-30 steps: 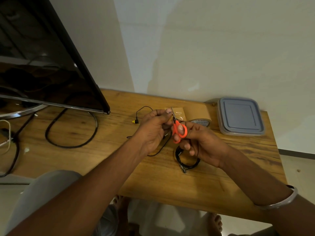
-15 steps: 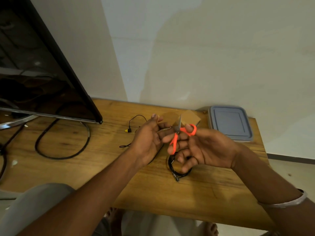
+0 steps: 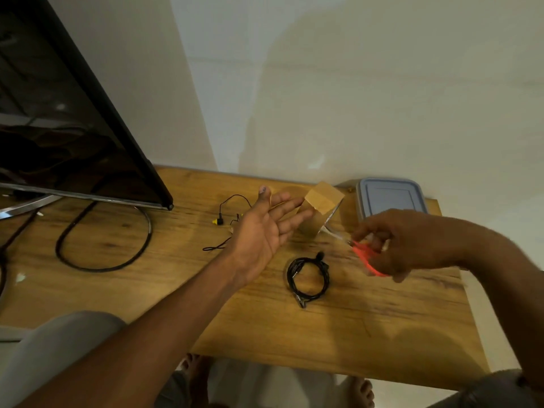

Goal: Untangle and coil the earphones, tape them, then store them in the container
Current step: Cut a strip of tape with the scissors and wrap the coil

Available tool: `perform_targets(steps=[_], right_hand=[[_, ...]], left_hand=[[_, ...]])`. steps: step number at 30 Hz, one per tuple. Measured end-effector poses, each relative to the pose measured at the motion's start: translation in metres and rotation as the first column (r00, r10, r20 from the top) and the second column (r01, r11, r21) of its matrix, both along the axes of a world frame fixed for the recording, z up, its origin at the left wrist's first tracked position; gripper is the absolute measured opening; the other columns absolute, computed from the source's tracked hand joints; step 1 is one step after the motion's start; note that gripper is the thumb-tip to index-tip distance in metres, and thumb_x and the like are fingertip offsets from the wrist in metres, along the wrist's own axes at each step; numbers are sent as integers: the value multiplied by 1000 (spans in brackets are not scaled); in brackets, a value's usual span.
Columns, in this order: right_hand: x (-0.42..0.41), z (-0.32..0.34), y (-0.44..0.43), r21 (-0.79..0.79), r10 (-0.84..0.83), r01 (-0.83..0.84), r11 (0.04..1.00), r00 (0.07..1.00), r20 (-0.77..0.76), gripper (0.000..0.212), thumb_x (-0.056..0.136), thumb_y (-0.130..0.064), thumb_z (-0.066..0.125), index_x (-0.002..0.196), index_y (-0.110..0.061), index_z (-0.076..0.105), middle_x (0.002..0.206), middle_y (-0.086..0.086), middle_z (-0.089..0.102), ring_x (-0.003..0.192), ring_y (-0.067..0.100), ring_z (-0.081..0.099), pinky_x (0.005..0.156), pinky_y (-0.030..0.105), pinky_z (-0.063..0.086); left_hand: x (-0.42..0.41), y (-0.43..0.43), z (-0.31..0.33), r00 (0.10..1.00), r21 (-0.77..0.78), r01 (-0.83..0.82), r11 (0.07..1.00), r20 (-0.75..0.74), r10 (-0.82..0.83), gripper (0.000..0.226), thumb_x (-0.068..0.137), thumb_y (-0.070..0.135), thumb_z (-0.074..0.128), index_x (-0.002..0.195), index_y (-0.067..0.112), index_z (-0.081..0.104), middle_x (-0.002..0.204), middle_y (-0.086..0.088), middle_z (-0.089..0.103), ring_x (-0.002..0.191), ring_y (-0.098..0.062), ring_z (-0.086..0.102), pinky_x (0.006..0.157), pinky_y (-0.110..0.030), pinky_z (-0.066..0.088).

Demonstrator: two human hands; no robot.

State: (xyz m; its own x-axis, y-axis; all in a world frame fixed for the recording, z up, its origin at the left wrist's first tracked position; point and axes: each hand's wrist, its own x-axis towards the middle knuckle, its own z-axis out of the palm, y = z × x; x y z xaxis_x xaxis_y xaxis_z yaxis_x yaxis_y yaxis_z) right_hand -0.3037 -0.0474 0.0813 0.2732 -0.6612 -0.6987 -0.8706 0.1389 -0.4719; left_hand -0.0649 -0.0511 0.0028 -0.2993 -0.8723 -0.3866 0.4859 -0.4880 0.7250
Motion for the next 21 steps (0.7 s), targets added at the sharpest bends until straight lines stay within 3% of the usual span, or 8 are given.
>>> perform_targets(steps=[3,7,10,11,13,15,19,21], right_hand=[[-3,-29,4,-34,-22,10,999,934,-356,45,86,-9,75,126,-14,57,108,5,63,71,15,73,59,22,59],[8,-49,11,-125,-34,-31,992,873,-487,48,83,-9,77,127,-13,58,115,8,59,83,17,65,76,31,61],[11,-51,6,-319,-99,-90,943,843,-529,38,87,-14,72,123,-15,61,115,9,60,84,19,62,77,32,58],[12,-53,5,-395,-149,-51,917,876,-459,31,88,-19,72,118,-17,64,112,8,63,79,18,64,73,32,58],[22,-59,6,-467,-279,217,857,958,-66,22,88,-33,75,105,-21,70,101,-1,70,67,11,67,58,25,56],[41,-62,9,-382,-363,454,805,886,289,27,86,-43,75,102,-22,70,98,-9,70,62,8,70,48,19,51],[67,-79,6,-227,-498,689,689,677,542,22,92,-28,71,108,-13,68,102,2,73,57,15,71,48,32,53],[67,-83,2,-402,-407,651,644,737,540,14,93,-25,70,103,-15,70,96,0,74,57,13,69,51,31,54]], left_hand=[[-1,1,0,1000,-2,7,1000,-28,-7,60,104,51,26,141,7,43,141,-10,58,122,-26,63,116,-45,34],[-1,1,2,999,-18,18,1000,-40,-19,56,105,49,28,137,7,46,141,-11,58,121,-26,63,116,-45,35],[-1,0,0,999,-33,18,999,-49,-19,48,102,48,35,125,9,50,140,-11,58,121,-26,63,115,-44,36],[-1,0,0,999,-38,19,999,-46,-21,46,101,48,36,121,10,51,141,-11,58,121,-26,63,114,-43,37],[-1,0,-2,999,-48,20,999,-31,-22,42,102,47,36,118,11,50,142,-11,56,122,-25,63,110,-40,41],[-2,1,-3,1000,-69,20,997,-1,-21,50,100,48,38,128,7,45,144,-11,55,122,-24,63,107,-38,43],[-3,3,-3,1000,-62,6,998,-19,-7,73,92,47,48,145,-1,30,144,-12,54,121,-26,63,112,-44,41],[-2,3,0,999,-60,-16,998,28,18,63,93,44,50,139,2,39,140,-13,57,117,-28,66,109,-46,44]])
